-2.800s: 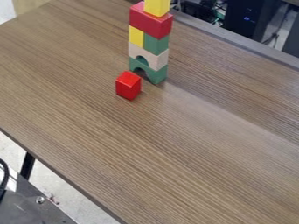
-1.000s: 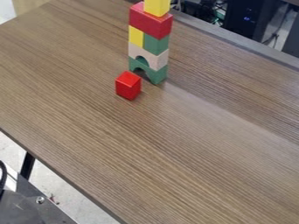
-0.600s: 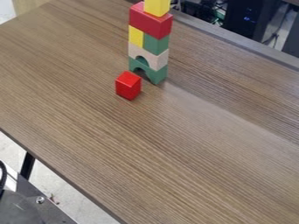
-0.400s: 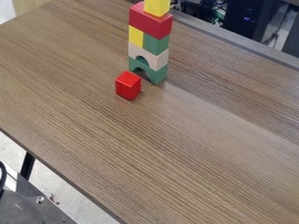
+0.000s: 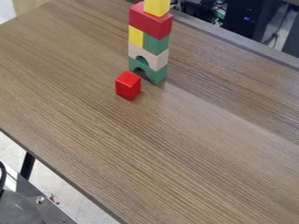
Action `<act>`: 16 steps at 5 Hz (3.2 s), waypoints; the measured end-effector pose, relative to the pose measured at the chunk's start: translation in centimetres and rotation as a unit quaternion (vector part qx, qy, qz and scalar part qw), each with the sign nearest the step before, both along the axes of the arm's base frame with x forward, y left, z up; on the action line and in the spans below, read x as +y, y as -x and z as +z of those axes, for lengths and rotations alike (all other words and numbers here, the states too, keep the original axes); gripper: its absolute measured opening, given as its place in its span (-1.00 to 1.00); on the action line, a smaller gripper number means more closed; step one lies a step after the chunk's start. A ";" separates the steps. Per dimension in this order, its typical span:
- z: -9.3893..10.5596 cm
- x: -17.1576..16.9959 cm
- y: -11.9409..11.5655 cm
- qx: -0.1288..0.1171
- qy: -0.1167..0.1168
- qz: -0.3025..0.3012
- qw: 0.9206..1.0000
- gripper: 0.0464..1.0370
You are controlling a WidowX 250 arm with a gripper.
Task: Put the blue object on the table
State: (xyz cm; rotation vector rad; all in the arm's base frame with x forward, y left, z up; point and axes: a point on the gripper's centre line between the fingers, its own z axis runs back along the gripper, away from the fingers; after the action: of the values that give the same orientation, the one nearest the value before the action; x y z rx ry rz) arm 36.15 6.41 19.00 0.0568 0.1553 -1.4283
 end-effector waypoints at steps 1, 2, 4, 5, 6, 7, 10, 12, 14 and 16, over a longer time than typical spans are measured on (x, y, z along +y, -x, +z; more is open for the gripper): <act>-0.4 0.0 0.1 0.003 -0.001 0.002 1.000 0.92; -0.8 0.0 0.2 0.006 -0.001 0.001 1.000 0.92; -1.8 0.1 0.5 0.016 -0.008 0.002 1.000 0.84; -2.1 0.1 0.5 0.017 -0.007 0.004 1.000 0.23; -2.3 0.0 0.5 0.017 -0.007 0.006 1.000 0.07; -2.2 -0.1 0.5 0.015 -0.003 0.005 1.000 0.07; 1.0 -0.9 1.6 -0.013 0.002 -0.012 1.000 0.07; 0.3 -0.9 3.9 0.001 -0.016 -0.019 1.000 0.07; -1.0 0.2 6.9 0.020 -0.019 -0.017 0.999 0.07; -1.1 3.2 9.7 -0.023 0.052 -0.037 0.998 0.07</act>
State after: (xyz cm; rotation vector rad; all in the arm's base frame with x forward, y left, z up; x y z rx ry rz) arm 26.48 9.59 17.95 0.0102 0.0403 -1.5051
